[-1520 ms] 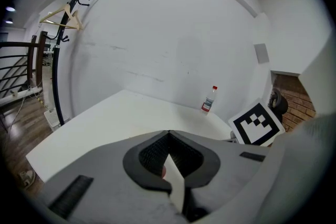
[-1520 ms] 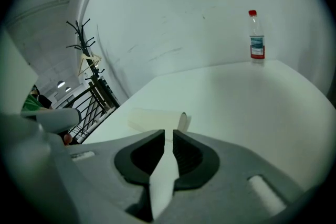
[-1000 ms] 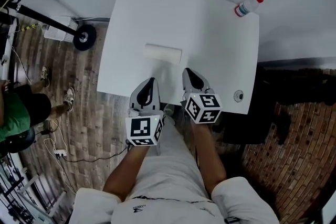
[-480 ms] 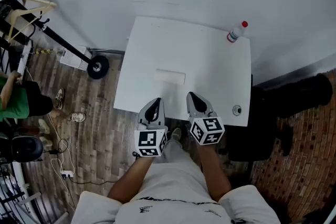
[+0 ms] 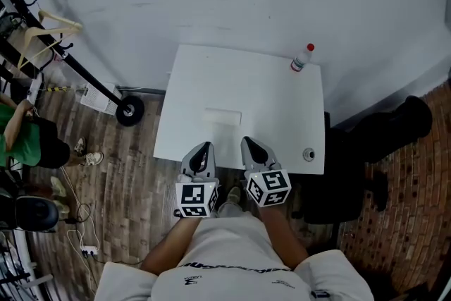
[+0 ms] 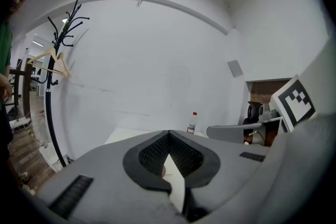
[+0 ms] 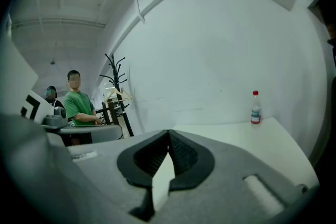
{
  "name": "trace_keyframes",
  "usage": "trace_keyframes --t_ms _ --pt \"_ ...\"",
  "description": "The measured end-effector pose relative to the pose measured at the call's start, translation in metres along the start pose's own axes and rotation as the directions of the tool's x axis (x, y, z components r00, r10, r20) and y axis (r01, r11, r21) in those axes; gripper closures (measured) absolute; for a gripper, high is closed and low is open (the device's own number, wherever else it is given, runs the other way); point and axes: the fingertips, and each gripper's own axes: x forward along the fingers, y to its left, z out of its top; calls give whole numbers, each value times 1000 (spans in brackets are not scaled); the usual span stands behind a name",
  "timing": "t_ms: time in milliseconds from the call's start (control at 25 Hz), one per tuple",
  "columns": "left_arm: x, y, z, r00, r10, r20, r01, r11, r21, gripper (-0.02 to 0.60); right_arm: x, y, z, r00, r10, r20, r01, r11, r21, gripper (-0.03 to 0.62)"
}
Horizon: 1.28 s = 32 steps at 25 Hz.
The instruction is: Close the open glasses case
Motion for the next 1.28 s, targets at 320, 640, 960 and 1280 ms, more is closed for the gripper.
trace_keyframes --t_ms 320,640,960,1280 --pt "-8 -11 16 999 -20 32 19 999 28 584 -14 7 16 999 -1 40 2 1000 -23 599" --pt "-6 -19 24 998 -34 51 32 999 43 584 -24 -1 21 998 -20 66 21 1000 -14 599" --pt "0 -20 26 997 -51 55 48 998 49 584 -23 -5 23 997 -32 71 34 999 -21 599" --pt "5 -19 27 997 -53 56 50 998 45 584 -20 -7 26 997 -31 73 33 999 -29 599"
